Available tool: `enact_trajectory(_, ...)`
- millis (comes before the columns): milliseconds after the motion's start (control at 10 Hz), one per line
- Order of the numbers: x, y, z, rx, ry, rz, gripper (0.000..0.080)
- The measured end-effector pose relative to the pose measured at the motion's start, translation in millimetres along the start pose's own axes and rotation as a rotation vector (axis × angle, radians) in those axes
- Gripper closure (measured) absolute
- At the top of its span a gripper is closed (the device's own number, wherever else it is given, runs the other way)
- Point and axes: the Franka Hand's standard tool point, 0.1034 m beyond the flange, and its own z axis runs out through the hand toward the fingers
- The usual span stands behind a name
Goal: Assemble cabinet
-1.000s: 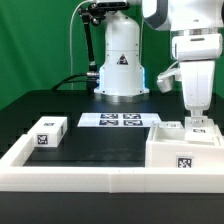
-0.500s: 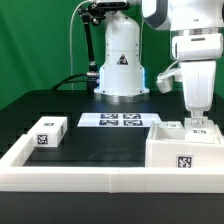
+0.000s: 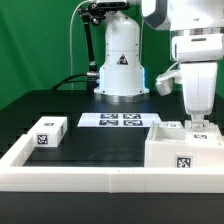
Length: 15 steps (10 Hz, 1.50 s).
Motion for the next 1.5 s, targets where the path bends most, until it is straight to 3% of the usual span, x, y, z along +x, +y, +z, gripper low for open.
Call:
enact_trajectory(200, 0.8, 13.2, 0.7, -0.004, 0.003, -0.012, 0.0728)
enact_trajectory(600, 0.3, 15.5, 0.3, -0.003, 0.001, -0.01, 0.0728)
enact_trajectory(700, 0.3, 15.4, 0.4, -0.003, 0.001, -0.01, 0.0641)
enact_trajectory(900, 0.3, 15.3, 0.6, -0.003, 0.001, -0.01, 0.0275)
enact_trajectory(1100, 0.3, 15.3, 0.6, -0.003, 0.001, -0.01, 0.003)
enact_trajectory(1500, 0.3, 15.3, 0.6, -0.003, 0.001, -0.01, 0.0002)
